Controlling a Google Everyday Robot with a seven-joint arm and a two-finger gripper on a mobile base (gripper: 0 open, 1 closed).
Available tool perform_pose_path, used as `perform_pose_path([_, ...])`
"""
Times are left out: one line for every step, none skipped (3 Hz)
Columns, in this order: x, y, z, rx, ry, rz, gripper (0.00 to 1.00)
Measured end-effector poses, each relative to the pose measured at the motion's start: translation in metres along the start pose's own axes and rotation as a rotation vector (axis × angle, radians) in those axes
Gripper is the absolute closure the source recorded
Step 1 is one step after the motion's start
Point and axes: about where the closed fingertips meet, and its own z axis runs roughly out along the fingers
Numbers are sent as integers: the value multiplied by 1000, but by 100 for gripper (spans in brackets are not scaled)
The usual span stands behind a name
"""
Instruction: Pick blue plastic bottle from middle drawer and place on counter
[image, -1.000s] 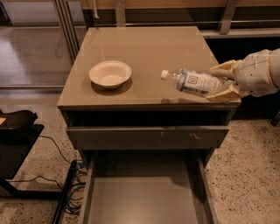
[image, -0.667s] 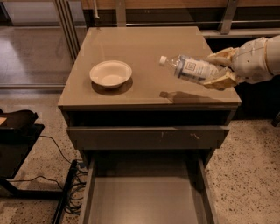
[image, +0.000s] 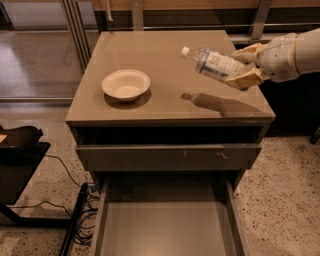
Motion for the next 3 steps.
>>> perform_pose_path([13, -4, 23, -22, -37, 55, 100])
perform_pose_path([32, -1, 53, -56, -61, 116, 100])
perform_pose_path([45, 7, 78, -95, -82, 160, 100])
